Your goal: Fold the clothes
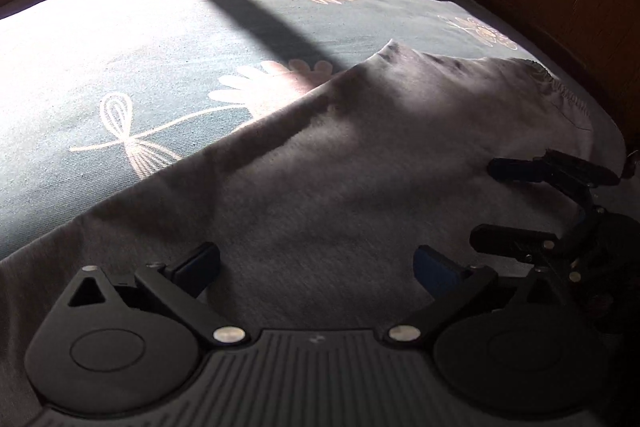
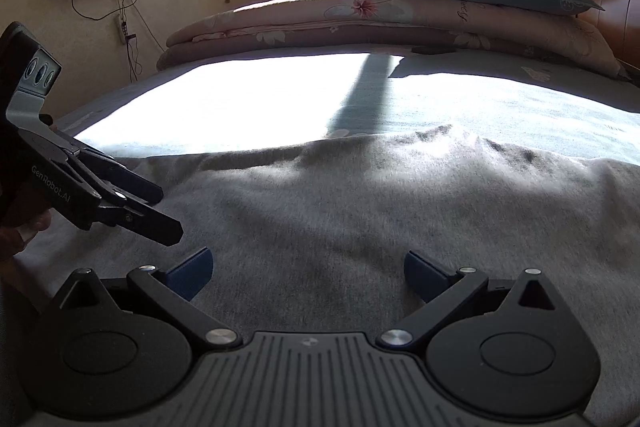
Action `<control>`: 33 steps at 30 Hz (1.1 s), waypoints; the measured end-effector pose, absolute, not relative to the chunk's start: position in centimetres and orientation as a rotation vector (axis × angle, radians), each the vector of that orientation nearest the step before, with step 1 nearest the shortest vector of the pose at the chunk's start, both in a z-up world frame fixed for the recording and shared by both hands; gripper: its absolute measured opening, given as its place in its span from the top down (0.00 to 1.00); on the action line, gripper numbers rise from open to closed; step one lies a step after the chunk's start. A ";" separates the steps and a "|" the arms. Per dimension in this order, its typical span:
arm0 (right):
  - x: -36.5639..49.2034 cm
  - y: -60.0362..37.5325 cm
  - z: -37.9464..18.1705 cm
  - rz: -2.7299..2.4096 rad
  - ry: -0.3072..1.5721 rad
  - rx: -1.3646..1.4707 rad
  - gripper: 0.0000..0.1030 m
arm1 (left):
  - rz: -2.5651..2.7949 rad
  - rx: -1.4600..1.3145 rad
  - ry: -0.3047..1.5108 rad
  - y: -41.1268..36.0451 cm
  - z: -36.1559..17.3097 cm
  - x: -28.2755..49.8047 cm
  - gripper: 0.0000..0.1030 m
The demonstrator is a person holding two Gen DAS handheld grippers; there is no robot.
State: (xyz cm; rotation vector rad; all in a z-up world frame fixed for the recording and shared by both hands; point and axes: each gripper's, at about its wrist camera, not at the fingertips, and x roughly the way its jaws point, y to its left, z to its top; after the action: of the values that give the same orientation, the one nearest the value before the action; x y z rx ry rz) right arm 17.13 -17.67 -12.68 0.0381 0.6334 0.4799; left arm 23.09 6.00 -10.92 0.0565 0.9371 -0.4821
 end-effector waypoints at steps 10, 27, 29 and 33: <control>17.3 -17.7 -12.8 0.469 0.652 0.066 0.00 | -0.434 0.135 0.980 4.5 -10.9 23.6 0.01; 15.7 -23.5 -10.3 0.215 0.573 0.179 0.00 | -0.183 0.302 1.056 -3.1 -6.1 22.8 0.01; 15.5 -24.7 -10.2 0.175 0.576 0.184 0.00 | -0.167 0.311 1.031 -4.8 -4.5 22.8 0.01; 15.5 -27.1 -10.3 0.154 0.600 0.255 0.00 | -0.158 0.248 0.951 -7.2 -1.7 22.9 0.00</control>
State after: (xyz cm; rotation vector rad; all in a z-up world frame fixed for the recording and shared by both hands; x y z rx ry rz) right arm 15.50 -27.09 -10.34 0.2551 0.6001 0.1544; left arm 22.87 -7.24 -1.68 0.2477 0.9512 -0.1577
